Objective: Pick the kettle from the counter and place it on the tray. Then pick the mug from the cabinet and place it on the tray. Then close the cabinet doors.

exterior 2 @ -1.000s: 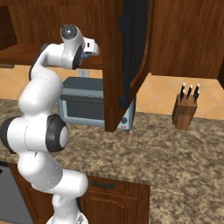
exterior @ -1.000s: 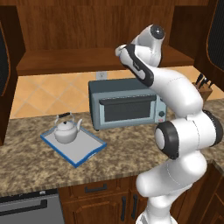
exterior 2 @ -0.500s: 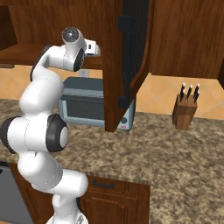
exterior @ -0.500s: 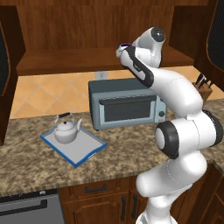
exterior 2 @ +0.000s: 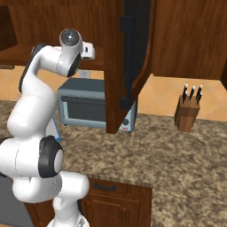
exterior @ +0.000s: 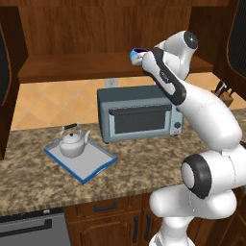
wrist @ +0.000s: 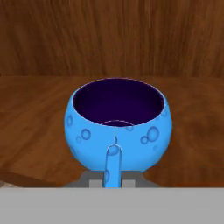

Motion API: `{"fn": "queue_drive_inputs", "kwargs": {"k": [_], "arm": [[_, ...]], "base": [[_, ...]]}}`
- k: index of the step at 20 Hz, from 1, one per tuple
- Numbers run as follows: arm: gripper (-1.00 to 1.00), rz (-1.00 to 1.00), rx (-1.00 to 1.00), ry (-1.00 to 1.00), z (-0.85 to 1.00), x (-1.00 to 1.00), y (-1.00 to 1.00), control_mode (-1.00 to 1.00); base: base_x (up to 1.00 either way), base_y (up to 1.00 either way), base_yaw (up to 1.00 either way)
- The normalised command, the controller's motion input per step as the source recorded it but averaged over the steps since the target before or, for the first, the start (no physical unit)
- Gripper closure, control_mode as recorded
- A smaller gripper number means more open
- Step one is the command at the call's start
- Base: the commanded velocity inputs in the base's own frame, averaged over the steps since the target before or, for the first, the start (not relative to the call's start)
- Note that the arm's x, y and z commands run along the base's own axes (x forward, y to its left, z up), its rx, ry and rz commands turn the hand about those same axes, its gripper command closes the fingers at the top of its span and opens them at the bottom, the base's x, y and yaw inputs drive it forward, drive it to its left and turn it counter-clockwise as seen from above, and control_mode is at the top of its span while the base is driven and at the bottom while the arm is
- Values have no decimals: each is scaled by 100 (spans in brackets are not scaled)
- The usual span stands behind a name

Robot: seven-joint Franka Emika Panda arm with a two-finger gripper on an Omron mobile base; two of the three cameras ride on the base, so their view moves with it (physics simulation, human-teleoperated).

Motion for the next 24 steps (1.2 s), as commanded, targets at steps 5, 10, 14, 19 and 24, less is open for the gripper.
{"fn": "queue_drive_inputs", "kwargs": {"k": [5, 10, 14, 19, 24], "arm": [[100, 20, 0, 3, 0, -92, 28, -100], [100, 22, 0, 5, -2, -100, 37, -100], [100, 29, -9, 4, -24, -99, 53, -100], [100, 25, -23, 0, -48, -79, 69, -100], [100, 17, -12, 0, -58, -62, 39, -100]], "base": [[0, 0, 0], [0, 0, 0], [0, 0, 0], [0, 0, 0], [0, 0, 0]]}}
